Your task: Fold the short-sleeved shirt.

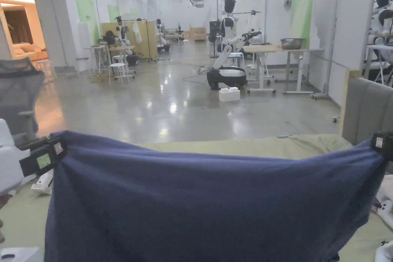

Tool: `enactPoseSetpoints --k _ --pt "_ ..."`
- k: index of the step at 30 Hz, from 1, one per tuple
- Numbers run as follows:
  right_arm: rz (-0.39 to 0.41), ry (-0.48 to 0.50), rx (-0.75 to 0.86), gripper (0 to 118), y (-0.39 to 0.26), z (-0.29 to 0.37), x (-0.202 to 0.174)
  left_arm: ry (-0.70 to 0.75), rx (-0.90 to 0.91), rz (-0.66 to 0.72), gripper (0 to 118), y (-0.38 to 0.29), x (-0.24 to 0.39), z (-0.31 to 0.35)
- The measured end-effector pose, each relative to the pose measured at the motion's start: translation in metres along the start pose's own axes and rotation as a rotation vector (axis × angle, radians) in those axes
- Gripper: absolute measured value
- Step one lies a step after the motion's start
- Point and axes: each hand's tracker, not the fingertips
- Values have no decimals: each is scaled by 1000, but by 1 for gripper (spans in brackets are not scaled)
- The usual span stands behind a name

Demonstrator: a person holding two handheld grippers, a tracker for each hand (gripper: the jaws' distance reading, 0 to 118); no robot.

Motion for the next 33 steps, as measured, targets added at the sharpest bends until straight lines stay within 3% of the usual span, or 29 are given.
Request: enactPoseSetpoints --k 4,16,23,33 --pt "39 -73 118 0 36 1 -20 2 72 4 0 33 13 6" --pt "100 -84 248 0 120 -48 -52 61 145 -37 0 98 4 -49" --pt "185 -125 256 0 143 -94 -75 122 135 -39 0 112 -11 -108" --pt "182 -136 250 0 190 -181 -93 184 131 -84 0 142 -23 -197"
